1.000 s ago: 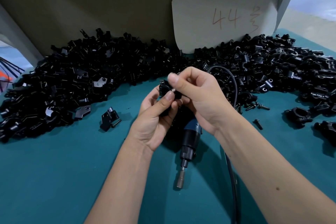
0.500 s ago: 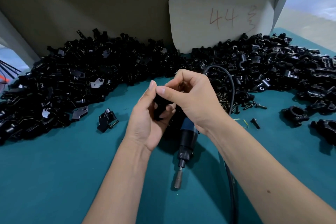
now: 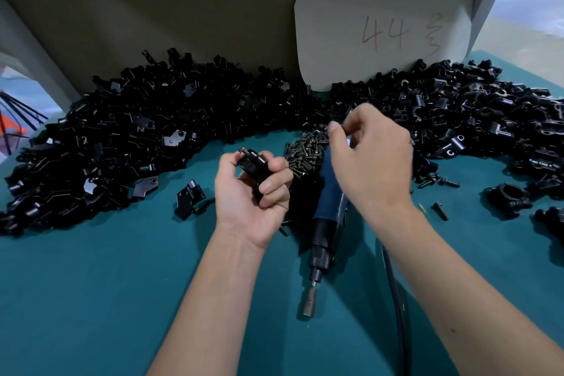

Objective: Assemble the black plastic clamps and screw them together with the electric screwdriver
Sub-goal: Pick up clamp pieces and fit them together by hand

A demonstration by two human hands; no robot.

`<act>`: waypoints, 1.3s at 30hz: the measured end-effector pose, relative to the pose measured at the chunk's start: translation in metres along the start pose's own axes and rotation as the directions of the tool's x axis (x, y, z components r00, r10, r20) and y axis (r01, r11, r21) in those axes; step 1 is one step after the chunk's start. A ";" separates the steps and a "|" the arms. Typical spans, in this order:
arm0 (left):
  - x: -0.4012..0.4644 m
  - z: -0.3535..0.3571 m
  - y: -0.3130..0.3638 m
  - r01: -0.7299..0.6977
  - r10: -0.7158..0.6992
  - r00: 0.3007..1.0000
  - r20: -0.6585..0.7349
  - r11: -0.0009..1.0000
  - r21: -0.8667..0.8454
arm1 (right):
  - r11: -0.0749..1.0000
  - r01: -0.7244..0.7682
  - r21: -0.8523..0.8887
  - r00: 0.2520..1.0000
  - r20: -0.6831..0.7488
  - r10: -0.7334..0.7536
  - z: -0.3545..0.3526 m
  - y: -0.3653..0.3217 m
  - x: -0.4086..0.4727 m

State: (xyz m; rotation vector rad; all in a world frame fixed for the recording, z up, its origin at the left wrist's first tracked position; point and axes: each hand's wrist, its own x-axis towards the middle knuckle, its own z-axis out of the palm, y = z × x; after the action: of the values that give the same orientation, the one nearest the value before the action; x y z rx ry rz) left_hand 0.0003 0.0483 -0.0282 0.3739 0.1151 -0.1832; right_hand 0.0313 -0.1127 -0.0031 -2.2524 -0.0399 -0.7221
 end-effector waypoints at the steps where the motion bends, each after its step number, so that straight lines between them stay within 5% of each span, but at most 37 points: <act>1: 0.000 0.000 0.001 0.006 -0.006 1.000 0.004 1.000 0.001 | 0.978 -0.018 -0.206 0.998 0.053 0.030 -0.004 0.003 0.002; 3: 0.001 0.000 0.000 0.013 -0.013 1.000 0.018 0.999 0.029 | 0.919 -0.106 -0.379 0.964 0.186 0.188 -0.005 0.006 0.003; 5: 0.001 0.001 -0.001 0.008 -0.009 1.000 0.024 0.998 0.064 | 0.915 -0.154 -0.374 0.921 0.280 0.270 0.000 0.008 0.001; 10: 0.003 0.004 -0.003 -0.010 0.005 0.999 0.034 0.990 0.144 | 0.924 -0.160 -0.348 0.902 0.329 0.281 0.003 0.007 0.000; 12: 0.004 0.004 -0.004 -0.026 0.023 1.000 0.015 0.971 0.237 | 0.903 -0.060 -0.425 0.947 0.262 0.186 -0.002 0.003 0.001; 15: 0.004 0.005 -0.008 -0.013 0.016 1.000 -0.005 0.932 0.362 | 0.987 0.150 -0.050 0.972 0.188 -0.138 -0.009 -0.002 0.006; 18: 0.005 0.004 -0.011 -0.046 0.063 0.998 -0.014 0.845 0.532 | 0.883 0.167 0.439 0.916 0.263 -0.304 -0.012 -0.013 0.005; 22: 0.005 0.004 -0.015 -0.105 0.105 0.994 0.041 0.732 0.673 | 0.884 0.179 0.432 0.871 0.348 -0.346 -0.007 -0.015 -0.001; 26: 0.005 0.005 -0.015 -0.128 0.124 0.991 0.051 0.754 0.644 | 0.869 -0.021 0.494 0.868 0.440 -0.229 -0.003 -0.006 0.004; 31: 0.005 0.004 -0.019 -0.113 0.128 0.991 0.022 0.761 0.638 | 0.716 -0.329 0.616 0.829 0.551 -0.094 -0.002 -0.003 0.001; 39: -0.003 0.010 -0.012 -0.037 -0.052 0.986 0.158 0.859 0.510 | 0.603 -0.439 0.666 0.826 0.563 -0.021 -0.006 -0.005 0.005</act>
State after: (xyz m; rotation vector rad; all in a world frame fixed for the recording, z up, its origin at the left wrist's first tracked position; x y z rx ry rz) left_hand -0.0043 0.0339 -0.0228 0.8903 -0.1040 -0.2528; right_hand 0.0310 -0.1137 0.0061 -1.4708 -0.2820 0.1061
